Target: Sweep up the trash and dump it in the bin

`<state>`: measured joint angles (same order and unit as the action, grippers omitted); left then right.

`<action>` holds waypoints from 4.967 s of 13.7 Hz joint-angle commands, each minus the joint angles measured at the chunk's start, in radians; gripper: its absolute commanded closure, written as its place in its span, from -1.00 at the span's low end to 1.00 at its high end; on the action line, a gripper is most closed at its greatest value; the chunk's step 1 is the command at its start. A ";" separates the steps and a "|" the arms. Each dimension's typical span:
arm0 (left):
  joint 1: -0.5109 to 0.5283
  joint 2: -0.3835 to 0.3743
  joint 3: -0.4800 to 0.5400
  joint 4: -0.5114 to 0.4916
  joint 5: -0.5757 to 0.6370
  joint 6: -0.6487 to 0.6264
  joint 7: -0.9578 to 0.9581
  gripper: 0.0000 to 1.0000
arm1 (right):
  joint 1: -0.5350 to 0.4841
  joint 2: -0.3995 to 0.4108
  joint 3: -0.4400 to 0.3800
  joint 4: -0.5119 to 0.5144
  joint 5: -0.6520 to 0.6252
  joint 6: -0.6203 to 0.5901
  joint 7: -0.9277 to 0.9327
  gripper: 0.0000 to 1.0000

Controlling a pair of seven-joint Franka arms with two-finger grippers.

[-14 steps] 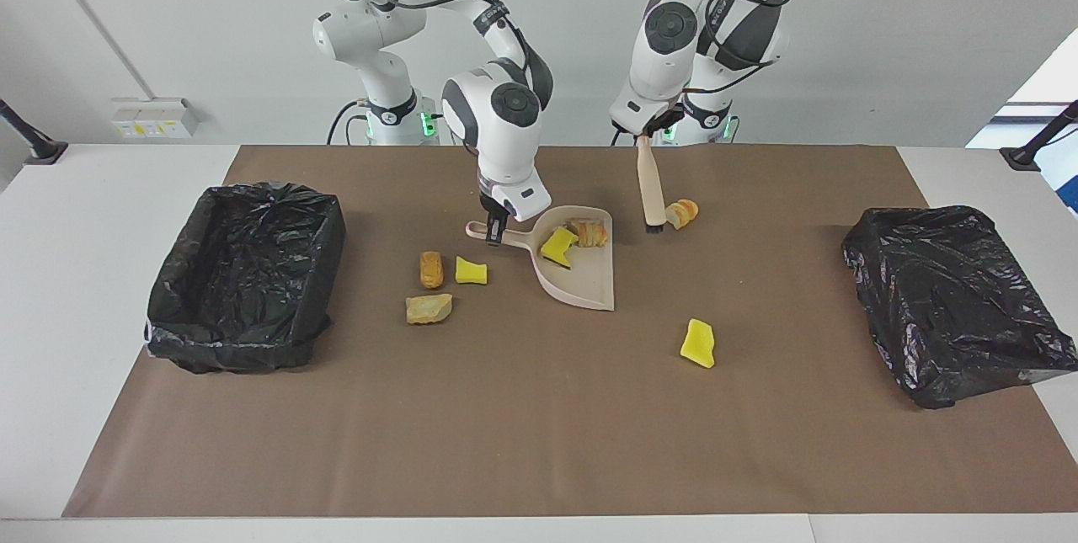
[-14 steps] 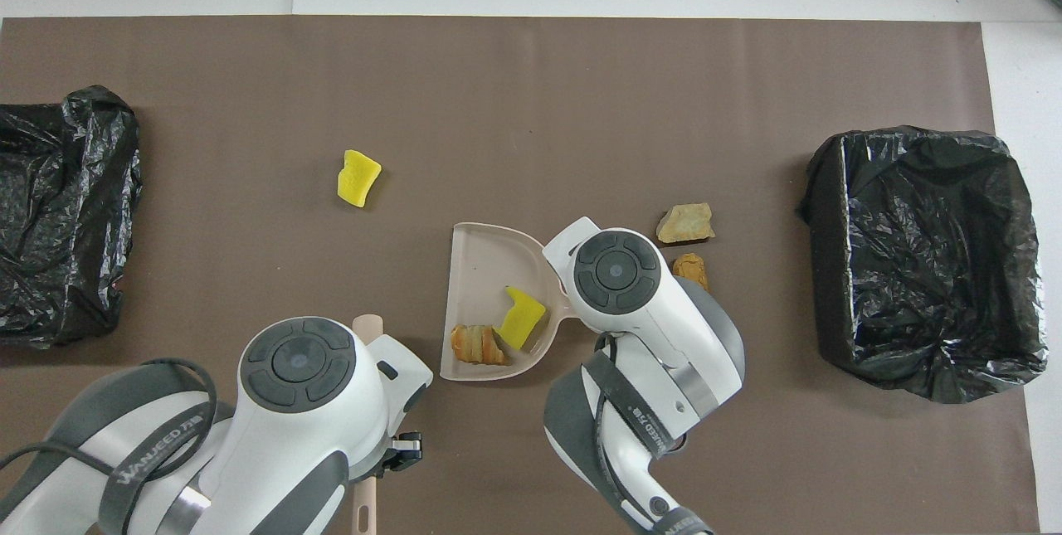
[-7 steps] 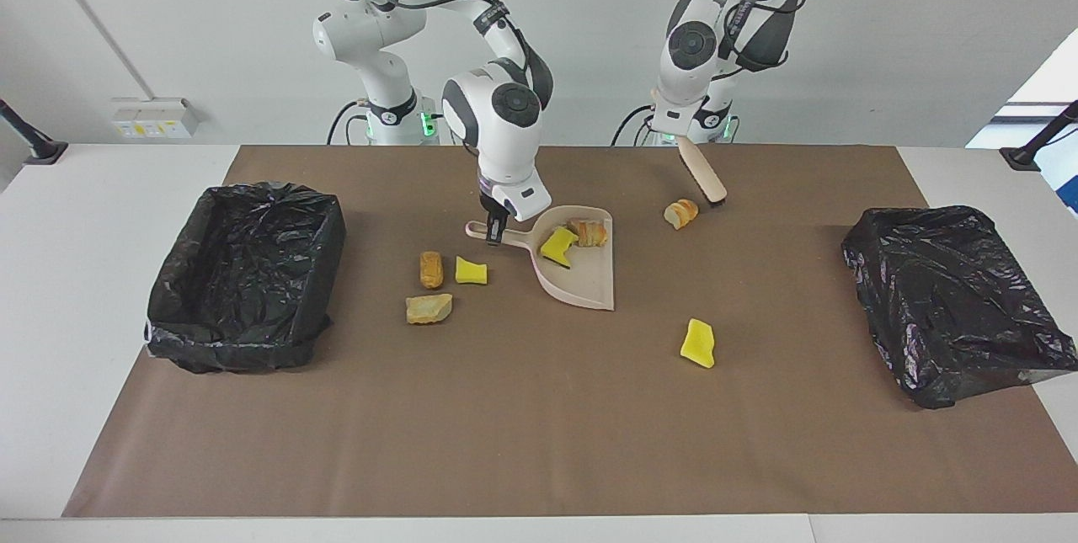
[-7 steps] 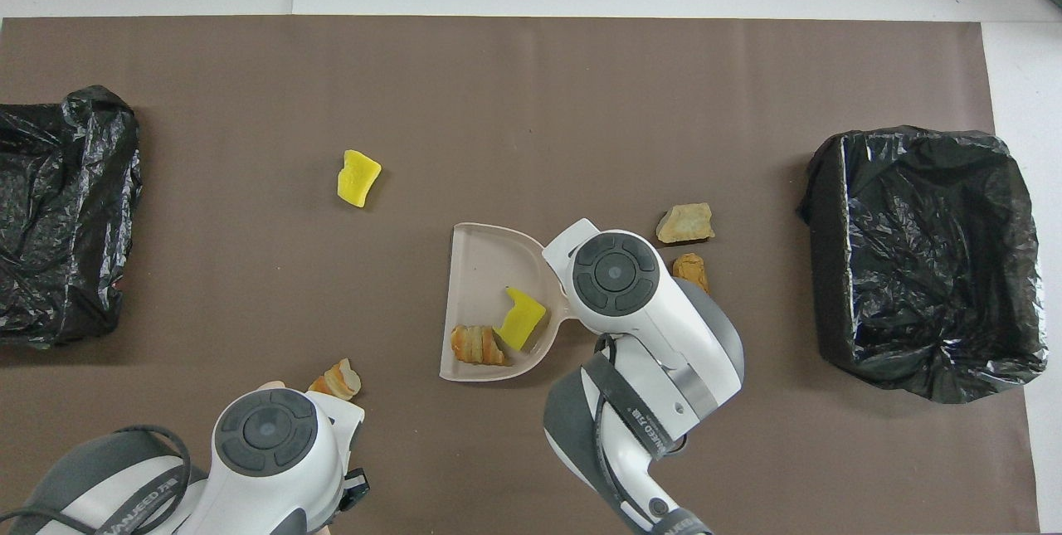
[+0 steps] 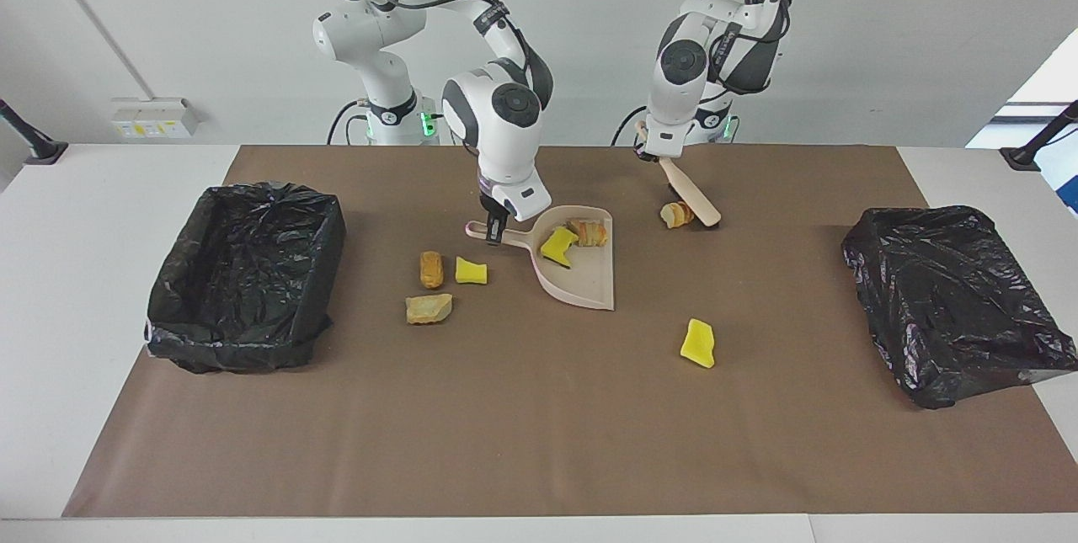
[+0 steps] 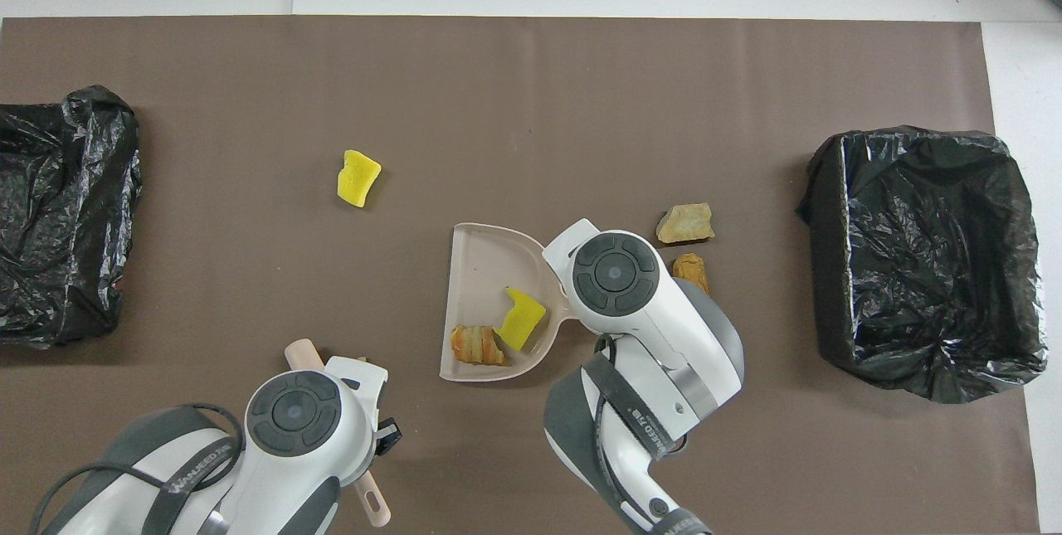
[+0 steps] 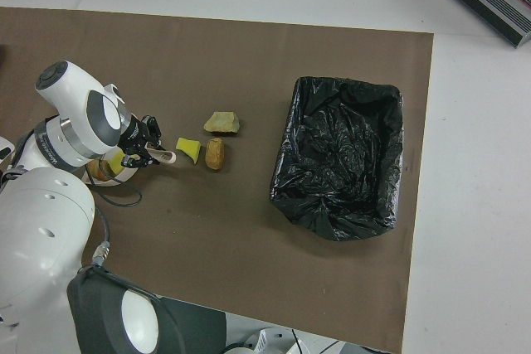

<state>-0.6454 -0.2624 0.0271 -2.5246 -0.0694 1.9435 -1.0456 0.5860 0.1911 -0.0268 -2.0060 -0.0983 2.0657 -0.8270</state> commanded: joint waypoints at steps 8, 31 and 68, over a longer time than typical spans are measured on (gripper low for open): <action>-0.141 0.219 -0.006 0.231 -0.150 0.244 0.238 1.00 | -0.002 -0.021 0.004 -0.036 -0.018 0.016 0.009 1.00; 0.404 0.568 0.008 0.747 0.146 0.014 1.230 1.00 | 0.021 -0.030 0.005 -0.020 -0.034 -0.078 0.101 1.00; 0.010 0.080 -0.010 0.311 -0.098 -0.204 0.544 1.00 | -0.046 -0.192 -0.007 -0.027 -0.032 -0.128 0.145 1.00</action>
<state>-0.6210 -0.1289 0.0172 -2.1511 -0.1647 1.7262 -0.4712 0.5872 0.0542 -0.0404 -2.0291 -0.1203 1.9635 -0.6622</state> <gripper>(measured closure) 0.740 0.683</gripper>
